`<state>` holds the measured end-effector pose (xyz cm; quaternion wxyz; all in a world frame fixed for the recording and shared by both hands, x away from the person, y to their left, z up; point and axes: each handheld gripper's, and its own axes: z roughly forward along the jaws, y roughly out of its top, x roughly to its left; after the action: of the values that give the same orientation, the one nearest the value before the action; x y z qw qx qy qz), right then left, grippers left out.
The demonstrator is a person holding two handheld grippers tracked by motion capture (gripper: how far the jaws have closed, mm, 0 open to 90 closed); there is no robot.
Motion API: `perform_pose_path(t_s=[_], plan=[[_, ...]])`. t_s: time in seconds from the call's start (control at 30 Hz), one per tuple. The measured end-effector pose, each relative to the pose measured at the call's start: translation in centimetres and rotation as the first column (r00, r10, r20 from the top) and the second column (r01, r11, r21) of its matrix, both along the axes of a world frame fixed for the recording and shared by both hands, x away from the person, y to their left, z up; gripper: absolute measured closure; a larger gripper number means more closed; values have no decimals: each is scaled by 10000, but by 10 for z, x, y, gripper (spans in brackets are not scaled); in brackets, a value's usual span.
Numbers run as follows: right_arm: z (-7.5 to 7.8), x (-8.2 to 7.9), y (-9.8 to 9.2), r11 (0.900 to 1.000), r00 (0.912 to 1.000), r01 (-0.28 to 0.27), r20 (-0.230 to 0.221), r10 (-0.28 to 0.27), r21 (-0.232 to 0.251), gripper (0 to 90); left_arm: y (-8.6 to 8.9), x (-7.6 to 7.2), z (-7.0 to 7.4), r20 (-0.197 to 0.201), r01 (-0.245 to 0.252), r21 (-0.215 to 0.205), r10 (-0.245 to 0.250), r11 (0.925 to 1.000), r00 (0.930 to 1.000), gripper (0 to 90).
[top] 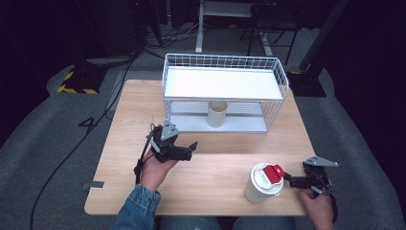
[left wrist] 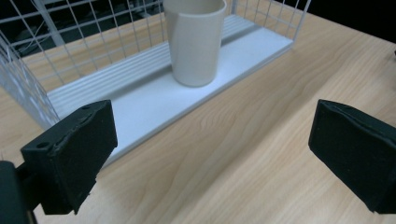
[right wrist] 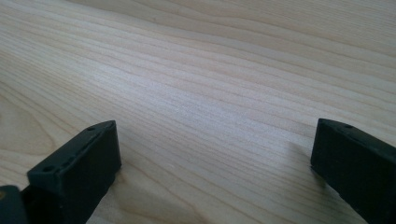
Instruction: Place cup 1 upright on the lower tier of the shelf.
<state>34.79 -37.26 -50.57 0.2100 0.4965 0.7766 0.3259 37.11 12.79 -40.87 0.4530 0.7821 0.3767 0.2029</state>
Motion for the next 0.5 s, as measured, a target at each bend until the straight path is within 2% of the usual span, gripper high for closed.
perform_pose_path(t_s=[0.2,0.37,0.5], plan=[[0,0,0,10000,10000,-1,2,1,1,16,10,-11,-7,-257,-197,-38,196,9998,9995,23],[0,0,0,10000,10000,-2,-1,2,2,16,19,-22,-13,-488,-295,169,303,9994,9983,25],[0,0,0,10000,10000,1,-7,-1,5,16,26,-30,-19,-633,-422,493,453,9979,9970,26]])
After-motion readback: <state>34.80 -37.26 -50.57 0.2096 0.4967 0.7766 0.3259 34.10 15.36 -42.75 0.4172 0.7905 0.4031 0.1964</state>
